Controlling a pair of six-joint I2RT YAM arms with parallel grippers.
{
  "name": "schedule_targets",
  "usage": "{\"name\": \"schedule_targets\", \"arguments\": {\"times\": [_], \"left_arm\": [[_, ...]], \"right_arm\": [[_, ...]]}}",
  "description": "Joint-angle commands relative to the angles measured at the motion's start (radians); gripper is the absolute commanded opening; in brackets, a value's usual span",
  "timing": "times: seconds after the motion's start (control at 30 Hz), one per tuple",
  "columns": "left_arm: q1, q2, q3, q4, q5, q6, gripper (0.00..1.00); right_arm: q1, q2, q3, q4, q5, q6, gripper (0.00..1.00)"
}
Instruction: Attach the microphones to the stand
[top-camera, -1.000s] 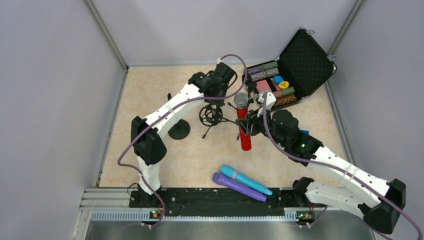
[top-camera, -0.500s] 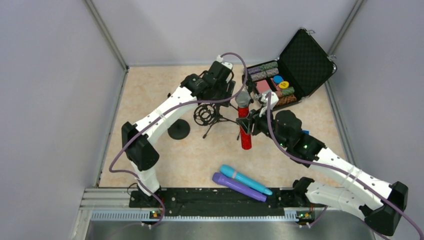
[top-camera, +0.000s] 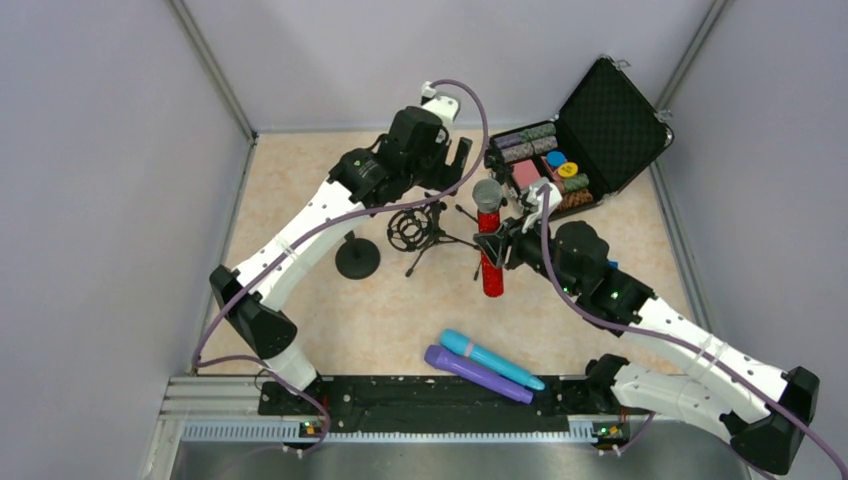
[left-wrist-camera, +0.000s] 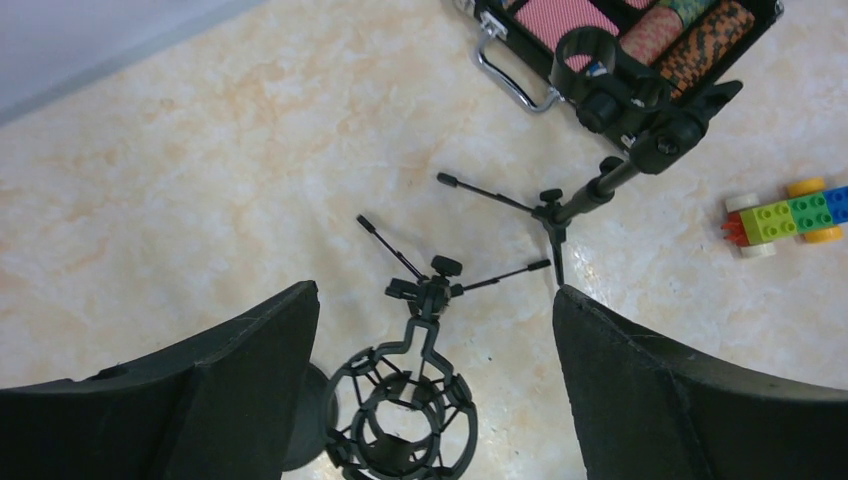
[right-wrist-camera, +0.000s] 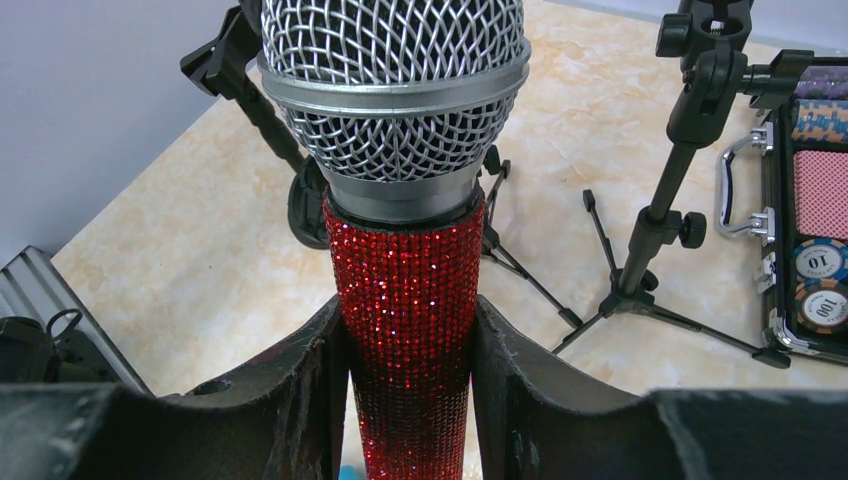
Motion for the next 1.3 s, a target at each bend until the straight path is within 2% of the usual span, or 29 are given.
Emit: {"name": "schedule_targets", "arguments": {"times": [0.0, 0.1, 0.23, 0.37, 0.5, 0.67, 0.8, 1.03, 1.27], "left_arm": [[0.005, -0.079, 0.049, 0.095, -0.067, 0.089, 0.94], [0.02, -0.102, 0.058, 0.097, -0.08, 0.103, 0.99], [0.06, -0.144, 0.041, 0.096, -0.015, 0.101, 0.99], [0.163, -0.195, -0.018, 0.115, 0.172, 0.043, 0.99], [0.321, -0.263, -0.128, 0.197, 0.453, -0.083, 0.99], [0.518, -0.334, -0.266, 0.306, 0.675, -0.224, 0.99], [0.636, -0.377, -0.384, 0.393, 0.791, -0.317, 0.98], [0.811, -0.438, -0.515, 0.414, 0.825, -0.38, 0.98], [0.915, -0.519, -0.623, 0.396, 0.718, -0.356, 0.97]], "right_arm": [[-0.01, -0.028, 0.002, 0.065, 0.017, -0.001, 0.0], [-0.009, -0.029, 0.001, 0.065, 0.017, -0.003, 0.0], [-0.009, -0.018, -0.001, 0.093, 0.015, -0.008, 0.0], [-0.009, 0.0, 0.005, 0.108, 0.001, -0.007, 0.0], [-0.009, 0.038, 0.023, 0.119, -0.018, -0.028, 0.0], [-0.009, 0.109, 0.071, 0.127, -0.043, -0.049, 0.0], [-0.009, 0.158, 0.105, 0.162, -0.076, -0.049, 0.0], [-0.009, 0.255, 0.182, 0.227, -0.158, -0.022, 0.0], [-0.008, 0.343, 0.258, 0.316, -0.237, 0.041, 0.0]]}}
